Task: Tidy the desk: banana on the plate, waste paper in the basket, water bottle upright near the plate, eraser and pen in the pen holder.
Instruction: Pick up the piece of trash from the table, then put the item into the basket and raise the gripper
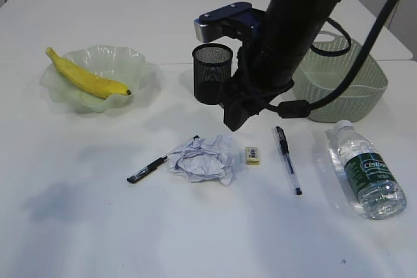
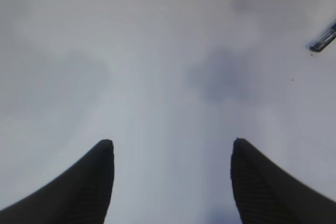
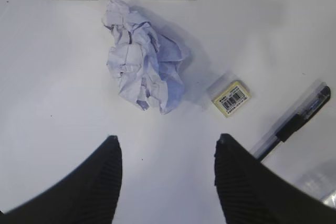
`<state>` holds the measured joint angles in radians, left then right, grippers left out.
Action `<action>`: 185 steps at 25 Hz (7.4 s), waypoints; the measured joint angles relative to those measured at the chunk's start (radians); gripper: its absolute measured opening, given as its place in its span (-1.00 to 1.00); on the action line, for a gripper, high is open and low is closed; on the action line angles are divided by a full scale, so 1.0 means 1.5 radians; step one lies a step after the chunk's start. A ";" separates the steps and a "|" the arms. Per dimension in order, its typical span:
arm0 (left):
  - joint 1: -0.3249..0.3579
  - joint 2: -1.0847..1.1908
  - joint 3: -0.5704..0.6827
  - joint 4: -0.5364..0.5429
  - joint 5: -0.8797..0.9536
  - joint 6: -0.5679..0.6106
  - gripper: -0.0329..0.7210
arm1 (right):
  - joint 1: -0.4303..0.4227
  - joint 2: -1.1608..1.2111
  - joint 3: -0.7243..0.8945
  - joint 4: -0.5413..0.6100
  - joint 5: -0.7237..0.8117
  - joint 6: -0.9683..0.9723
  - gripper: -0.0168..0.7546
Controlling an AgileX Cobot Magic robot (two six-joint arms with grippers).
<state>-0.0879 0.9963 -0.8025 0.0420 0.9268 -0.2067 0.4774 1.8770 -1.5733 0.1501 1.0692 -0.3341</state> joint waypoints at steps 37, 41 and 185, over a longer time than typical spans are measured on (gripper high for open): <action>0.075 0.055 0.031 -0.129 -0.033 0.131 0.35 | 0.050 0.155 -0.082 -0.106 -0.039 -0.025 0.58; 0.075 0.055 0.031 -0.129 -0.033 0.131 0.35 | 0.050 0.155 -0.104 -0.113 -0.037 -0.025 0.58; 0.075 0.055 0.031 -0.128 -0.036 0.132 0.21 | -0.302 -0.018 -0.114 -0.085 0.105 0.155 -0.10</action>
<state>0.0242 1.0792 -0.7558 -0.1505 0.8731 -0.0086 0.0248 1.8494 -1.7450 0.0219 1.2264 -0.1016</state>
